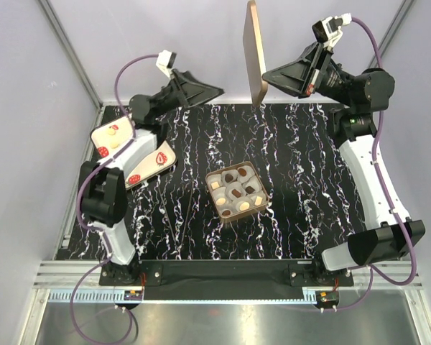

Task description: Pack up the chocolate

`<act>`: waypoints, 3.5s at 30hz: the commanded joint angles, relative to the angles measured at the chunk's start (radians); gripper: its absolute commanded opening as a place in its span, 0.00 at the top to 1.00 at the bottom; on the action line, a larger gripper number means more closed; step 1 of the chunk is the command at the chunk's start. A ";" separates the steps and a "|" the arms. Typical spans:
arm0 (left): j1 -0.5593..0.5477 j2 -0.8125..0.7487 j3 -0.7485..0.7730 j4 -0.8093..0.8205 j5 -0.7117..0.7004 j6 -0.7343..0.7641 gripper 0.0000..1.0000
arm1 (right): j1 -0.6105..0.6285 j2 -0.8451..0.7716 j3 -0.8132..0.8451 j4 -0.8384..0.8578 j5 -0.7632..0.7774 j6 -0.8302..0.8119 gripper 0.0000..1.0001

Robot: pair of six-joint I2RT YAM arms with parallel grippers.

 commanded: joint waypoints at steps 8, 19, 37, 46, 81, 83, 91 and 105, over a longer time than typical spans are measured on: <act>-0.153 0.194 0.364 0.119 -0.107 -0.043 0.07 | 0.039 0.011 0.012 0.330 0.030 0.257 1.00; -0.166 0.268 0.443 0.309 -0.245 -0.192 0.11 | 0.041 0.058 -0.040 0.464 0.039 0.367 1.00; -0.075 0.158 0.155 0.316 -0.253 -0.268 0.50 | -0.051 0.052 -0.185 -0.142 0.042 -0.145 1.00; -0.055 0.153 0.056 0.259 -0.167 -0.228 0.66 | -0.062 0.062 -0.186 -0.572 0.168 -0.573 0.81; 0.127 -0.161 -0.502 -0.392 -0.052 0.334 0.24 | -0.122 0.075 -0.528 -0.403 -0.062 -0.664 1.00; 0.142 -0.212 -0.499 -0.510 -0.092 0.416 0.24 | -0.122 0.068 -0.583 -0.376 -0.079 -0.663 1.00; 0.136 -0.327 -0.430 -1.017 -0.265 0.732 0.23 | -0.117 0.095 -0.746 -0.263 -0.110 -0.680 1.00; 0.084 -0.322 -0.467 -1.034 -0.284 0.745 0.22 | 0.007 0.163 -0.907 0.210 -0.058 -0.324 1.00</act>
